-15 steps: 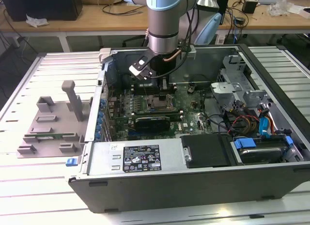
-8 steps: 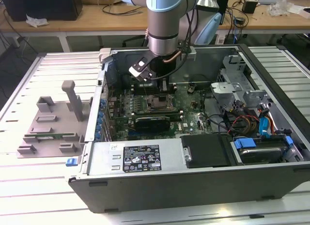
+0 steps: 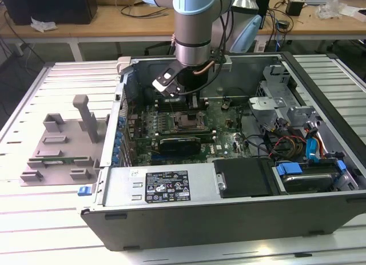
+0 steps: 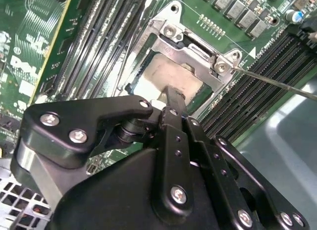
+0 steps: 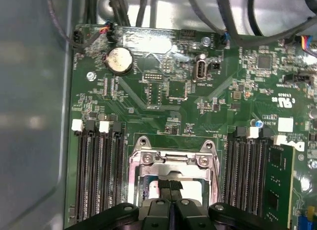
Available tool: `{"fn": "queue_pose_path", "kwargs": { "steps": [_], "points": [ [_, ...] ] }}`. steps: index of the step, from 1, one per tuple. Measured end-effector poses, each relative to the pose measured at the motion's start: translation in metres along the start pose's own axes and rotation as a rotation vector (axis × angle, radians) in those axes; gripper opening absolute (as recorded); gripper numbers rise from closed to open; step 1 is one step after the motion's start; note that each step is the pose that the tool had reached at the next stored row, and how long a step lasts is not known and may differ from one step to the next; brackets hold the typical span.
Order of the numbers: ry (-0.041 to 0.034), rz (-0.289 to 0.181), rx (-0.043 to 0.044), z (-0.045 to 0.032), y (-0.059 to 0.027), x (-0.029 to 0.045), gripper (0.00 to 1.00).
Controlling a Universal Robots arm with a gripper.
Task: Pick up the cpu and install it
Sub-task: 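Close the cpu cover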
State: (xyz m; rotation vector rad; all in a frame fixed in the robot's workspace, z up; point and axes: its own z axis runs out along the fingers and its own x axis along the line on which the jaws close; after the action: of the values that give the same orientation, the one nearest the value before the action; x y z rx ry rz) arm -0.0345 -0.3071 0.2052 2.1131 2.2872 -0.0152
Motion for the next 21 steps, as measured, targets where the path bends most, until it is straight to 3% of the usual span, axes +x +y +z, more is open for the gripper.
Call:
{"fn": "queue_pose_path", "kwargs": {
  "steps": [7, 12, 13, 16, 17, 19, 21],
  "points": [
    [0.0006, -0.018, -0.0004, -0.0051, 0.0, -0.0001, 0.11],
    [0.0226, -0.017, -0.003, -0.0054, 0.0, -0.0001, 0.11],
    [0.0349, -0.017, -0.0049, -0.0055, 0.0, 0.0, 0.11],
    [0.0818, -0.016, -0.0115, -0.0055, 0.0, 0.0, 0.11],
    [0.1031, -0.016, -0.0142, -0.0055, 0.0, 0.0, 0.11],
    [0.1234, -0.016, -0.0167, -0.0052, 0.0, 0.0, 0.11],
    [0.1298, -0.016, -0.0181, -0.0036, -0.0001, 0.0001, 0.11]
  ]
}}
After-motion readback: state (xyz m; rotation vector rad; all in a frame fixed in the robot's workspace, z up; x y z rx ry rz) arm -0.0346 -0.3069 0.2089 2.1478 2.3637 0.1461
